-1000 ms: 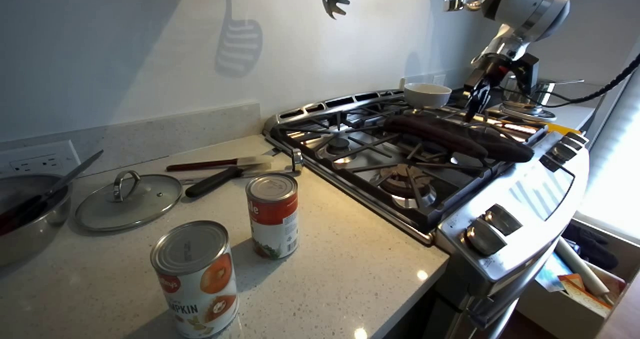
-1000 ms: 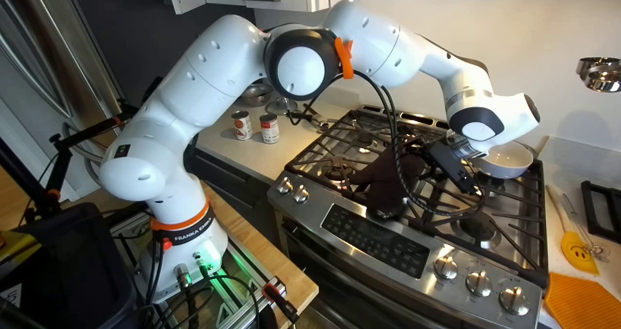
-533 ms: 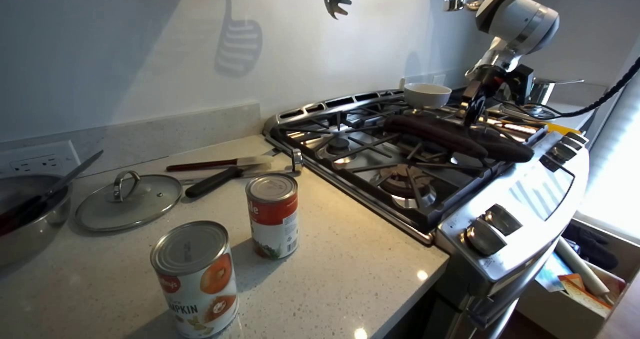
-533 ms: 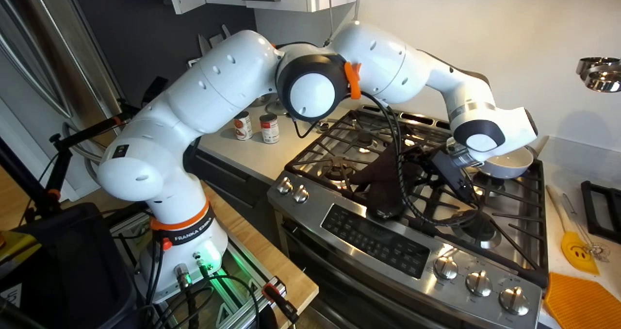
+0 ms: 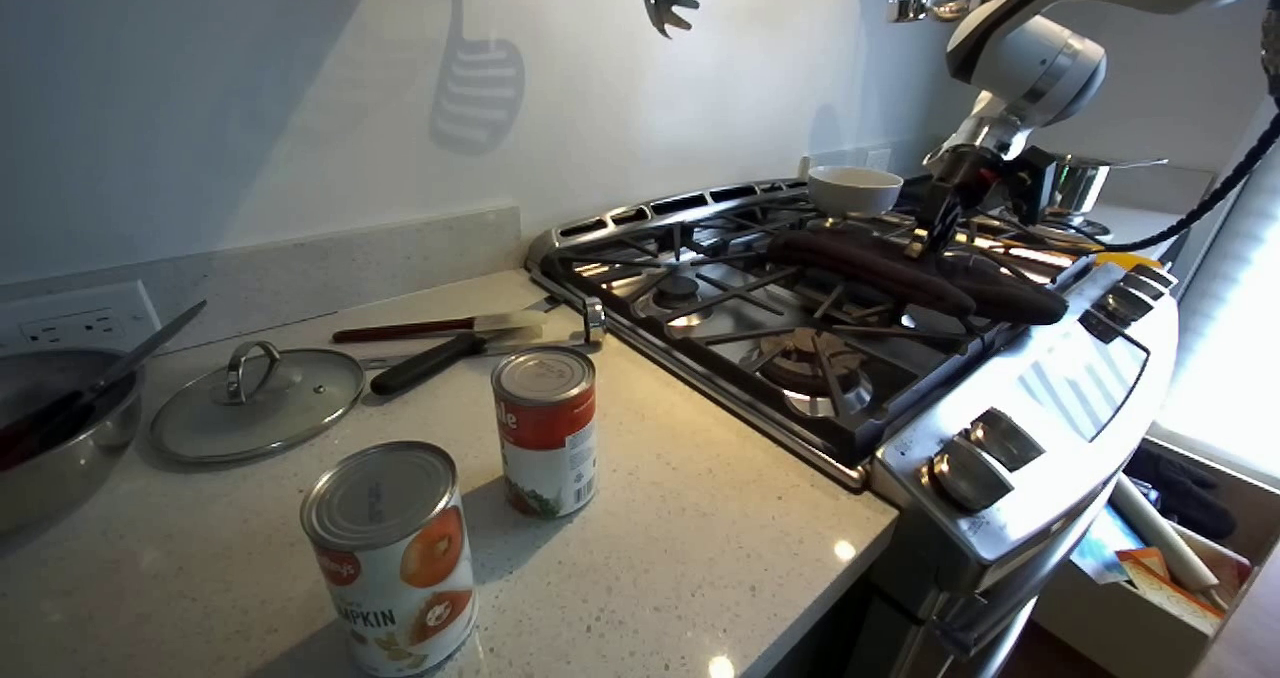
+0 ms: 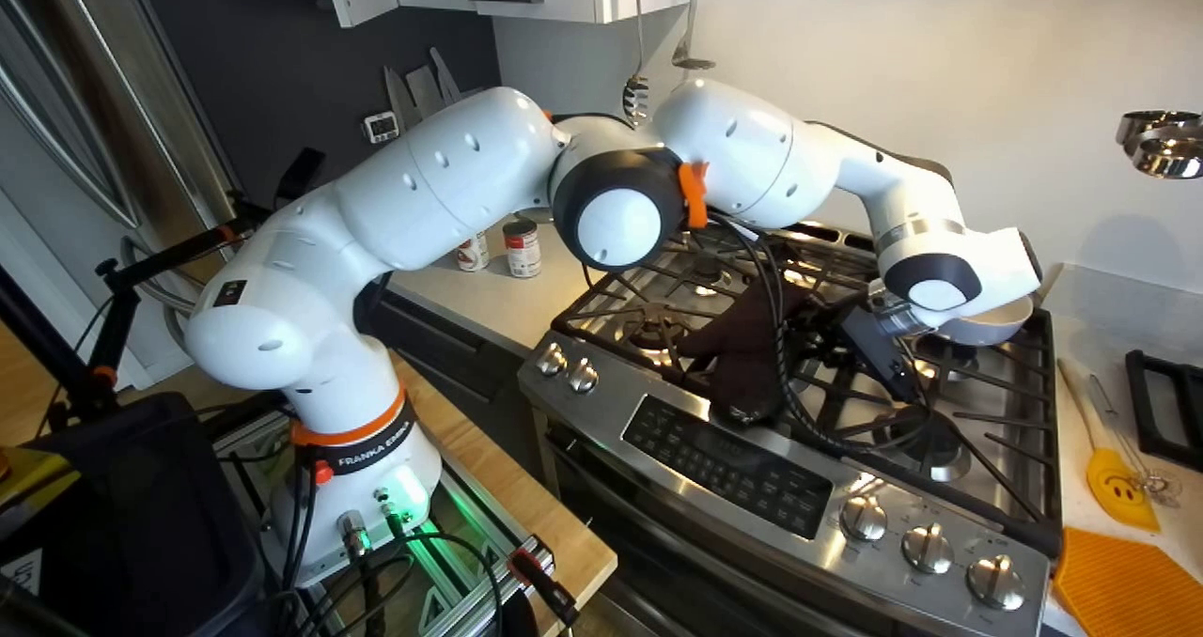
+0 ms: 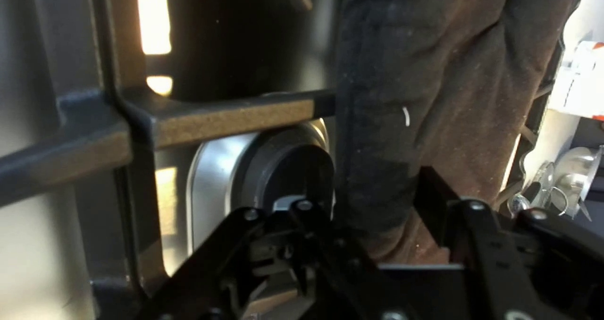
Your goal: Hang the kitchen mitt on the hook
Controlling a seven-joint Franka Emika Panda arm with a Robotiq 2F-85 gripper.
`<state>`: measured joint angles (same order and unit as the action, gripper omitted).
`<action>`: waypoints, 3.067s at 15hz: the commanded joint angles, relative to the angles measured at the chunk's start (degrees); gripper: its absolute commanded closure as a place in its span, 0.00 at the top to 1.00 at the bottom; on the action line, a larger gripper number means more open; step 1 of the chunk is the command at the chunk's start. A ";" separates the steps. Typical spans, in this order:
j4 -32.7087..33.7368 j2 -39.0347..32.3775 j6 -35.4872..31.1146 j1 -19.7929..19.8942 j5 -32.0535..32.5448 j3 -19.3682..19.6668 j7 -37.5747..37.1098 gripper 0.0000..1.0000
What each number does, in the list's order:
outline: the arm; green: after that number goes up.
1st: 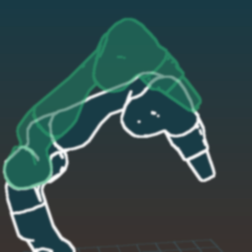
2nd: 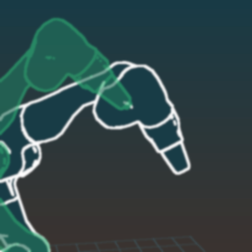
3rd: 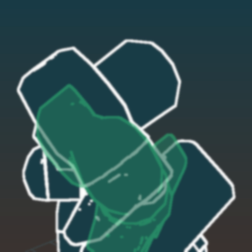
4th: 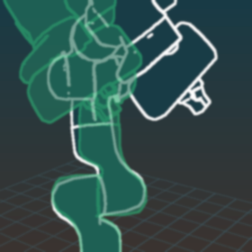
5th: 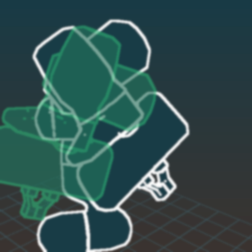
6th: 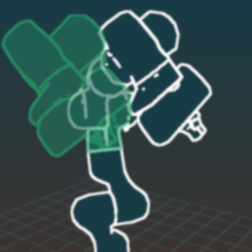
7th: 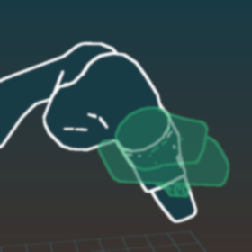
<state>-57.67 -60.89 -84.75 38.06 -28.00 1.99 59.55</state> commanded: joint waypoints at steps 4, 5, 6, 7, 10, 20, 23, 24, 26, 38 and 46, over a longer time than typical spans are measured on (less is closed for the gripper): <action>5.44 -3.87 1.81 0.86 -0.74 -0.56 -0.38 0.45; 5.68 -3.98 1.94 1.01 -1.06 -0.70 -0.20 0.39; 5.79 -3.98 2.23 1.07 -1.25 -0.75 -0.11 0.31; 5.90 -3.88 2.72 1.18 -1.50 -0.86 0.14 0.21; 6.74 -4.05 3.88 1.22 -1.54 -0.88 0.62 0.02; 4.98 -0.82 3.31 1.01 -2.14 -1.65 6.76 0.05; 4.33 0.60 2.86 0.89 -2.38 -1.93 8.19 0.05; 3.93 1.24 2.73 0.85 -2.17 -2.05 9.59 0.05; 2.71 2.89 2.16 0.78 -1.92 -2.25 12.60 0.05; -10.87 18.04 -5.75 -0.07 -3.06 -3.82 30.59 0.05; -28.08 33.65 -10.53 0.93 -8.70 -6.60 42.41 0.05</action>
<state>-74.84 -35.57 -91.19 37.68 -33.08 -3.52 96.46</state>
